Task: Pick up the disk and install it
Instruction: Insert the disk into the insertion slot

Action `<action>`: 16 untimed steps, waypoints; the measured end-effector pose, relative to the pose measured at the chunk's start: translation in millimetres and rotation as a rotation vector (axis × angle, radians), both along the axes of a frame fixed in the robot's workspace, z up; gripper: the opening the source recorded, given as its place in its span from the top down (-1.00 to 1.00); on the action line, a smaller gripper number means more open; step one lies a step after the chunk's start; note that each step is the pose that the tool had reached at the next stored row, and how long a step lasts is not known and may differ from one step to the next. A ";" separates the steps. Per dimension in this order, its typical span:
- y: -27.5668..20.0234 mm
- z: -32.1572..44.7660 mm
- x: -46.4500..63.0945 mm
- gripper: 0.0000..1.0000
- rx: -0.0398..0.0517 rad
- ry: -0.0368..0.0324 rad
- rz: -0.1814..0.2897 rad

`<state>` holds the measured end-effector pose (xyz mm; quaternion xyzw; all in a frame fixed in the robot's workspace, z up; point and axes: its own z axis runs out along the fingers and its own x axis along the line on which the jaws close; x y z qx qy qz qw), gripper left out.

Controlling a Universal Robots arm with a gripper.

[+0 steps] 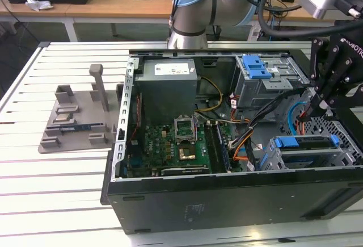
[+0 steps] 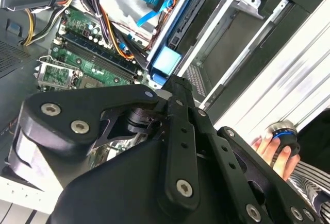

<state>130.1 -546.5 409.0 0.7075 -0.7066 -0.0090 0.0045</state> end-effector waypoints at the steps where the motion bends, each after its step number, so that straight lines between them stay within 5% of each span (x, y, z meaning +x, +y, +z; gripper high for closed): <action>1: 0.0 0.0 1.1 0.79 -0.0001 0.0000 0.000; 16: 0.0 -3.3 25.9 0.79 0.0000 0.0016 0.000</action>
